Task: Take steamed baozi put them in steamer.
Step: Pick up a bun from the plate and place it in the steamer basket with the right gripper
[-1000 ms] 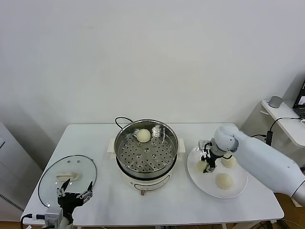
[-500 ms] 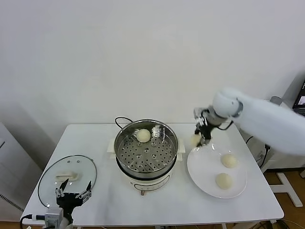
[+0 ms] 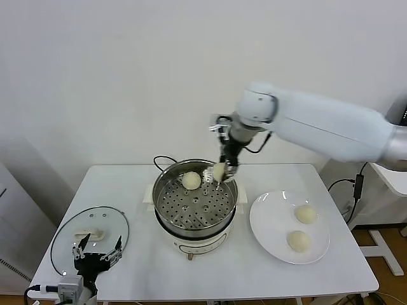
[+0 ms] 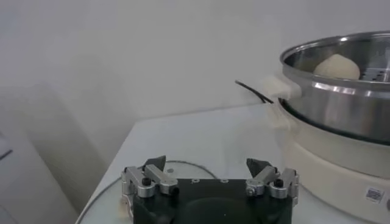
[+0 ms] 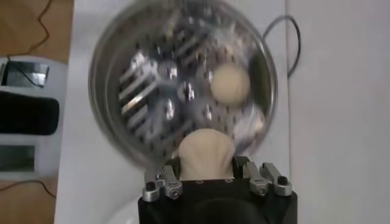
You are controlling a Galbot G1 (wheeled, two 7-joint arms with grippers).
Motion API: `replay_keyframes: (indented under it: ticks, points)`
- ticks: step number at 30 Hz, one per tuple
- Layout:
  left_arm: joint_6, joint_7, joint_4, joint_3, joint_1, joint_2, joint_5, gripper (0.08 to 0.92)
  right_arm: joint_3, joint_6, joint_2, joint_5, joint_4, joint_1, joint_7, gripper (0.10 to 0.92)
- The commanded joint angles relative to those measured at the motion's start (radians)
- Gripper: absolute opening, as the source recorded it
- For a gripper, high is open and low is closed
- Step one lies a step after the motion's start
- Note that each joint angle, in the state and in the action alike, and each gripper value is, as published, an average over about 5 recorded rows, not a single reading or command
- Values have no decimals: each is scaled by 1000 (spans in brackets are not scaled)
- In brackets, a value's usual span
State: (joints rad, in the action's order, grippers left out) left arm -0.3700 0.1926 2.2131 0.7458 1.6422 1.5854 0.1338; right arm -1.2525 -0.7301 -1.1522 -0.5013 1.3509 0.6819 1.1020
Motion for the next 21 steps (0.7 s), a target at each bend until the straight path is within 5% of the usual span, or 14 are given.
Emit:
replay_keyframes:
  ticks: [1, 21]
  points:
    - [-2, 0, 21, -14, 4, 8, 6, 823, -34, -53, -248, -59, -154, -82, -41, 526]
    - [-6, 0, -5, -24, -16, 8, -5, 823, 17, -53, -392, 62, -321, -229, -53, 526]
